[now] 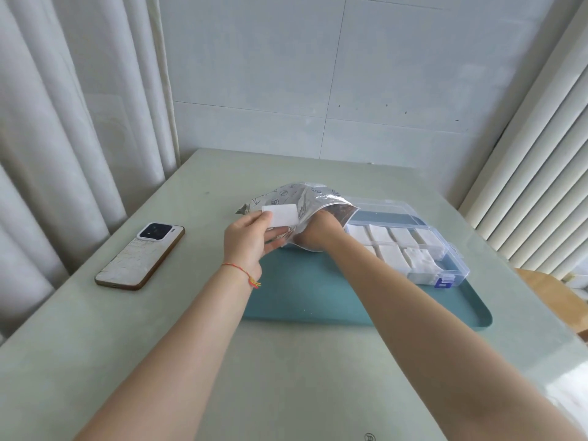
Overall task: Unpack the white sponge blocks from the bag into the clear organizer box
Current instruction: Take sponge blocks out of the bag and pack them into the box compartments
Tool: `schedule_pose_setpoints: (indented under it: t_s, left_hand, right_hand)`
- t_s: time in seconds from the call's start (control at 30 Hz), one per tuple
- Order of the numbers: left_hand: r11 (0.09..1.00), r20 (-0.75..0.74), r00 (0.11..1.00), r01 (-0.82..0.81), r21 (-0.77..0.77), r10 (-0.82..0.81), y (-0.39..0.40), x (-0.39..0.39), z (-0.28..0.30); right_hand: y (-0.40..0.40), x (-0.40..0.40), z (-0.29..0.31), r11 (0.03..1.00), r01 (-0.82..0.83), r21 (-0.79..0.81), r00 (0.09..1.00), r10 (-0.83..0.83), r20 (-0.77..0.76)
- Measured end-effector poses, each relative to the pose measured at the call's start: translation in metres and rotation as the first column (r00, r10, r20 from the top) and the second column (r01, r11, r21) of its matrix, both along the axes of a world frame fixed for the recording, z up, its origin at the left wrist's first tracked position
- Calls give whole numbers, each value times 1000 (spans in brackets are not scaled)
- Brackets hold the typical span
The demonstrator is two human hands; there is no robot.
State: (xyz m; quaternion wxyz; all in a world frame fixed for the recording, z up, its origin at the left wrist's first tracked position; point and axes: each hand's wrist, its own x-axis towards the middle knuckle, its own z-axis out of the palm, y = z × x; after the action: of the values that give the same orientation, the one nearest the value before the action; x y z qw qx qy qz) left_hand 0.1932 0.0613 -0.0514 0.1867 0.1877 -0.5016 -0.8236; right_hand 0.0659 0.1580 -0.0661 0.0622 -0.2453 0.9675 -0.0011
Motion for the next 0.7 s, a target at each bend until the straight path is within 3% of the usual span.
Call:
schedule_pose_setpoints:
  t_s: [0.07, 0.17, 0.27, 0.33, 0.5, 0.7]
  left_hand:
    - [1000, 2, 1000, 0, 2, 0, 1, -1, 0]
    - [1000, 3, 1000, 2, 1, -2, 4, -1, 0]
    - [1000, -2, 1000, 7, 13, -7, 5, 0, 0]
    - [1000, -3, 1000, 8, 14, -8, 5, 0, 0]
    - [1000, -19, 1000, 8, 13, -8, 4, 2, 1]
    - [1000, -62, 998, 8, 4, -8, 2, 2, 4]
  right_hand:
    - [2, 24, 17, 1000, -17, -15, 1000, 17, -23]
    - [2, 26, 21, 981, 83, -174, 996, -80, 26]
    - [1, 30, 23, 970, 38, -239, 995, -14, 100]
    - [5, 34, 25, 972, 21, -235, 999, -14, 33]
    - [18, 33, 23, 911, 258, -322, 966, -243, 86]
    - [43, 38, 32, 890, 205, -407, 972, -234, -22]
